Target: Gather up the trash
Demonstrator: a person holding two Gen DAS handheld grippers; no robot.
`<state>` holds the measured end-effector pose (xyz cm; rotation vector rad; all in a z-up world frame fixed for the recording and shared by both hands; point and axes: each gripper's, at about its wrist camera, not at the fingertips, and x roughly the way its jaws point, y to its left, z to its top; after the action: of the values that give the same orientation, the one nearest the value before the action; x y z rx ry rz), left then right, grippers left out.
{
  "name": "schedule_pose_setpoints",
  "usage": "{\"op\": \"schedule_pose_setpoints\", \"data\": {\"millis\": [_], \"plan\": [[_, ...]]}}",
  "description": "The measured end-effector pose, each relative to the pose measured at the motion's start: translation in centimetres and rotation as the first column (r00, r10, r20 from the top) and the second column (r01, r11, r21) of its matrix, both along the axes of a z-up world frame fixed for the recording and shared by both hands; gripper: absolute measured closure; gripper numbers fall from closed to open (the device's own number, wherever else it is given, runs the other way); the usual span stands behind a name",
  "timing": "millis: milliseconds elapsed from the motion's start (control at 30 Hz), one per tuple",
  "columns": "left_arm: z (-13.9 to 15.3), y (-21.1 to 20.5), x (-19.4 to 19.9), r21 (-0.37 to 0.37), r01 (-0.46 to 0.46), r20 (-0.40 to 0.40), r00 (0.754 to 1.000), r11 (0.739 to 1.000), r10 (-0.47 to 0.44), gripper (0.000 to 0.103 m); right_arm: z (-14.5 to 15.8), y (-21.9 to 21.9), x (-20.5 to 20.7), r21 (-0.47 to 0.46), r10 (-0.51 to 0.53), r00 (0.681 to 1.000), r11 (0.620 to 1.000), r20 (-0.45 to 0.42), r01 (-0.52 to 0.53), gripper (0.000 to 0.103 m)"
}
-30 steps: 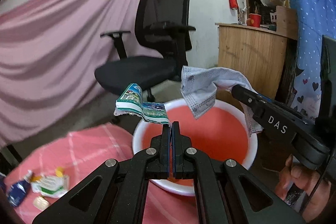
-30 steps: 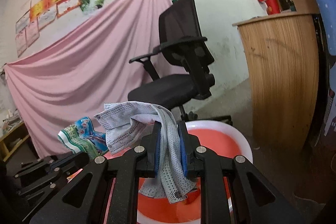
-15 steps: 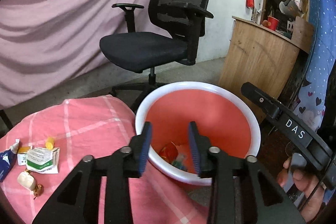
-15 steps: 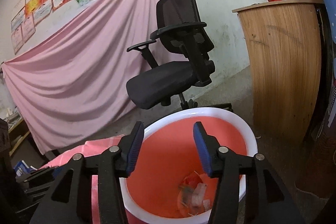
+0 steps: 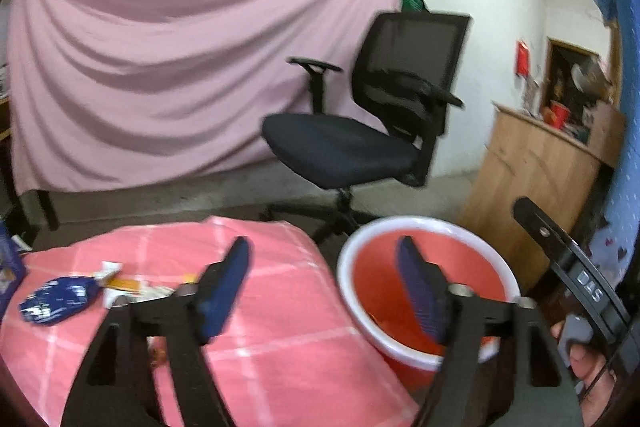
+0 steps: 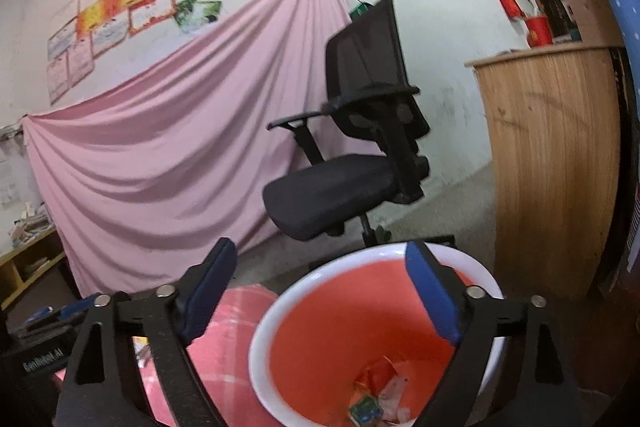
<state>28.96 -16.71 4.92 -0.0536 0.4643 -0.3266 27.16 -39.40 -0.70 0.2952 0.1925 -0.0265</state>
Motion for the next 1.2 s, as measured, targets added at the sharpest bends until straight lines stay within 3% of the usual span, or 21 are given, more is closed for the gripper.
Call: {"op": "schedule_pose_setpoints", "data": {"millis": [33, 67, 300, 567, 767, 900, 1067, 1200], "plan": [[0.3, 1.0, -0.4, -0.011, -0.035, 0.028, 0.999, 0.999, 0.036, 0.004, 0.3, 0.3, -0.1, -0.005, -0.001, 1.000, 1.000, 0.012, 0.001, 0.002], [0.6, 1.8, -0.8, -0.013, -0.066, 0.054, 0.996, 0.998, 0.067, 0.001, 0.5, 0.7, -0.2, -0.011, -0.001, 1.000, 1.000, 0.031, 0.002, 0.000], [1.3, 7.4, -3.3, -0.031, -0.214, 0.150, 0.965, 0.976, 0.216, 0.002, 1.7, 4.9, -0.6, -0.066, 0.107, 0.985, 0.993, 0.133, -0.099, 0.000], [1.1, 12.9, -6.7, -0.030, -0.346, 0.229, 0.911, 0.938, 0.344, 0.001, 2.3, 10.8, -1.2, -0.180, 0.254, 0.943, 0.960, 0.217, -0.217, 0.000], [0.0, 15.8, -7.7, -0.014, -0.383, 0.232, 0.897, 0.923, 0.376, 0.001, 2.1, 14.3, -0.9, -0.276, 0.334, 0.922, 0.921, 0.197, -0.275, 0.000], [-1.0, 16.9, -7.9, 0.027, -0.411, 0.220, 0.892, 0.911, 0.396, 0.001, 1.5, 15.7, -0.1, -0.292, 0.367, 0.919, 0.903, 0.146, -0.315, 0.000], [-2.4, 18.6, -7.1, 0.081, -0.399, 0.139, 0.912, 0.913, 0.386, 0.002, 0.5, 16.7, 0.7, -0.289, 0.401, 0.913, 0.885, 0.072, -0.366, 0.000], [-3.4, 19.4, -6.3, 0.112, -0.408, 0.074, 0.913, 0.906, 0.402, 0.002, -0.2, 18.0, 1.9, -0.303, 0.436, 0.900, 0.856, -0.015, -0.419, 0.000]]}}
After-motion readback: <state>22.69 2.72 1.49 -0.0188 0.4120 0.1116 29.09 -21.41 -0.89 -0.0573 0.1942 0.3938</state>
